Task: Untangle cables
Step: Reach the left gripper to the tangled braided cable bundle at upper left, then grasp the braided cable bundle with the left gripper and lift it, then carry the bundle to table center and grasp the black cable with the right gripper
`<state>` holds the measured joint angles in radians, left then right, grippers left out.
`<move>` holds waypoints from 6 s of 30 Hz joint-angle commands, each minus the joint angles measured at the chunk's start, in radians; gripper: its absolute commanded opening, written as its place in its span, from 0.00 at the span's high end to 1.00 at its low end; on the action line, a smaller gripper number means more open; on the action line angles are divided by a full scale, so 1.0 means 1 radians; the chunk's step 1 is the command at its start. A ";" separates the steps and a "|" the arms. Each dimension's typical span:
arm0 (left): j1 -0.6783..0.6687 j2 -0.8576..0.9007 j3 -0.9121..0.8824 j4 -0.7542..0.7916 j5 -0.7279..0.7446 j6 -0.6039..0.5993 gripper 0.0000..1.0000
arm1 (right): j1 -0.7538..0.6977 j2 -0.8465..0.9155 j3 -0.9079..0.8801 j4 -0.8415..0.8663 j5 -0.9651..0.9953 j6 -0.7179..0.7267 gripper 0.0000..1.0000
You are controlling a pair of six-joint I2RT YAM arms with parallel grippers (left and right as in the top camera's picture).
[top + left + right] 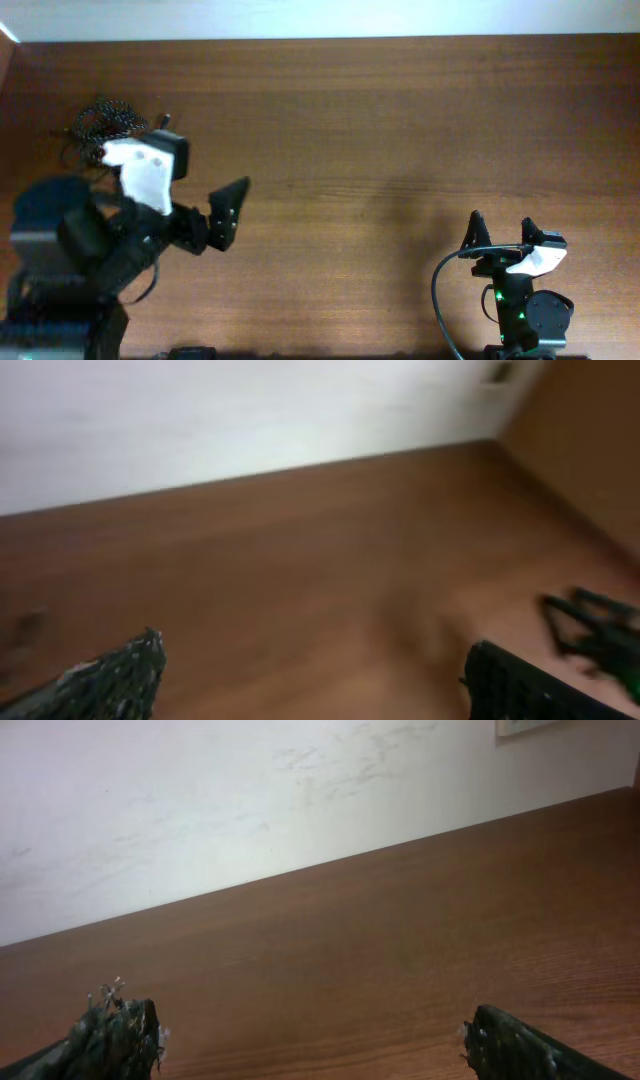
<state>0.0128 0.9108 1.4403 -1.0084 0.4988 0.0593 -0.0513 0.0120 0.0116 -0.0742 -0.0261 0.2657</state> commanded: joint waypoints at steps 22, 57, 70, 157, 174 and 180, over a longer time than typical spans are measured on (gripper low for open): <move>0.472 0.775 0.707 -0.455 -0.692 -0.998 0.01 | 0.005 -0.008 -0.006 -0.002 0.001 0.000 0.01; 0.538 1.336 0.723 -0.027 -0.451 -0.771 1.00 | 0.005 -0.008 -0.006 -0.002 0.001 0.000 0.01; 0.520 0.872 0.723 0.042 1.075 -0.070 1.00 | 0.005 -0.008 -0.006 -0.002 0.001 0.000 0.01; -0.536 0.691 0.190 -0.383 -0.660 -1.101 0.99 | 0.758 1.170 0.280 1.104 -0.310 1.170 0.96; -0.350 0.691 0.189 -0.444 -0.838 -1.101 0.06 | 0.547 0.616 0.280 0.362 -0.336 0.624 0.96; -0.350 0.691 0.069 -0.514 -0.480 -1.044 0.01 | 0.547 0.618 0.282 0.355 -0.275 0.575 0.96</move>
<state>-0.3424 1.6119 1.5623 -1.5257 -0.1818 -1.0355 0.5007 0.6376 0.2897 0.2840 -0.3408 0.8780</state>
